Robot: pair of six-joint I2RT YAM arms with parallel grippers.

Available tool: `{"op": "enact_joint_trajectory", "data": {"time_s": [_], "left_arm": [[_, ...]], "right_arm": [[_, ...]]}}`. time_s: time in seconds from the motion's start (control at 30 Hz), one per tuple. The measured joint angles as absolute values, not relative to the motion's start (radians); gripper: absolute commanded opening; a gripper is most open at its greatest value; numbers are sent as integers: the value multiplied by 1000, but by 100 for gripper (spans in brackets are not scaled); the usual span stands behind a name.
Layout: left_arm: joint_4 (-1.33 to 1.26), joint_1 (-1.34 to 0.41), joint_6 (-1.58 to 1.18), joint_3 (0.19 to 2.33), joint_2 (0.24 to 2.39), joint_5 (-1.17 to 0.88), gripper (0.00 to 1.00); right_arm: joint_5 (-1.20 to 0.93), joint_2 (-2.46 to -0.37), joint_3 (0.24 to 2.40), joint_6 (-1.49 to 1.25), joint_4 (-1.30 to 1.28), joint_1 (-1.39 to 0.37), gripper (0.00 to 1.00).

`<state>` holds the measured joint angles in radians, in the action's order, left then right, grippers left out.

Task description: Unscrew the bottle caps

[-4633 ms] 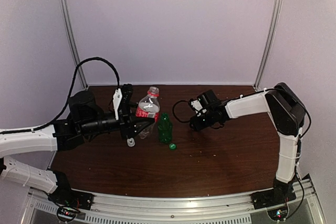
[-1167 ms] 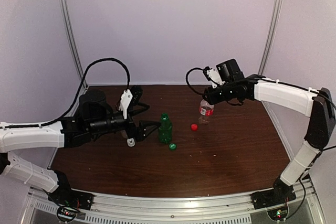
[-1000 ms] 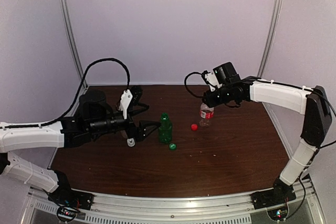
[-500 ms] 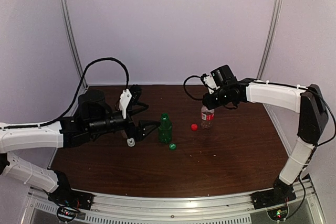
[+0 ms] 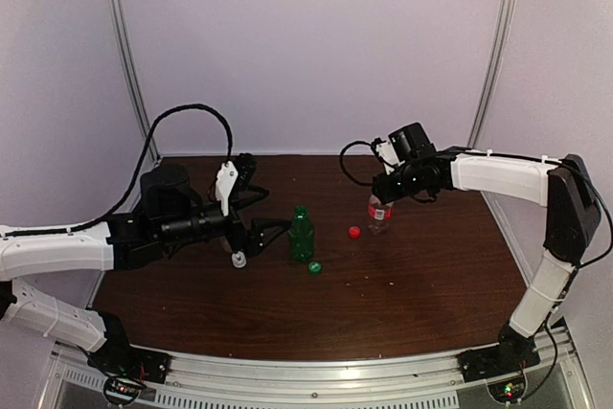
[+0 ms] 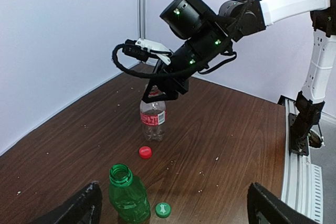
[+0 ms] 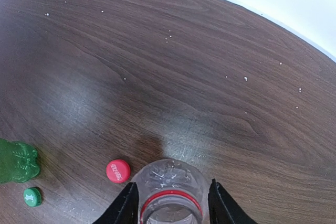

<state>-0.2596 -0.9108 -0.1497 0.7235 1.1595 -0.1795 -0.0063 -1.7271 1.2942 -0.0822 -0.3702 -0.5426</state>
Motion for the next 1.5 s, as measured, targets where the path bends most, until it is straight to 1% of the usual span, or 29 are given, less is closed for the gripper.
{"op": "enact_joint_trajectory", "data": {"time_s": [0.17, 0.47, 0.63, 0.77, 1.13, 1.3, 1.5], "left_arm": [[-259, -911, -150, 720, 1156, -178, 98], [-253, -911, -150, 713, 1154, -155, 98], [-228, -911, -149, 710, 1133, -97, 98], [-204, -911, -150, 710, 1105, 7, 98], [-91, -883, -150, 716, 1074, 322, 98], [-57, -843, -157, 723, 1040, 406, 98], [-27, -749, -199, 733, 990, 448, 98]], "right_arm": [[-6, -1709, 1283, -83, -370, -540, 57], [-3, -1622, 1259, -82, -368, -536, 80], [-10, -1545, 1224, -86, -358, -534, 91], [-26, -1504, 1210, -84, -339, -527, 99], [-36, -1442, 1199, -87, -322, -501, 100], [-25, -1424, 1199, -93, -323, -491, 100], [29, -1392, 1200, -94, -345, -485, 100]]}}
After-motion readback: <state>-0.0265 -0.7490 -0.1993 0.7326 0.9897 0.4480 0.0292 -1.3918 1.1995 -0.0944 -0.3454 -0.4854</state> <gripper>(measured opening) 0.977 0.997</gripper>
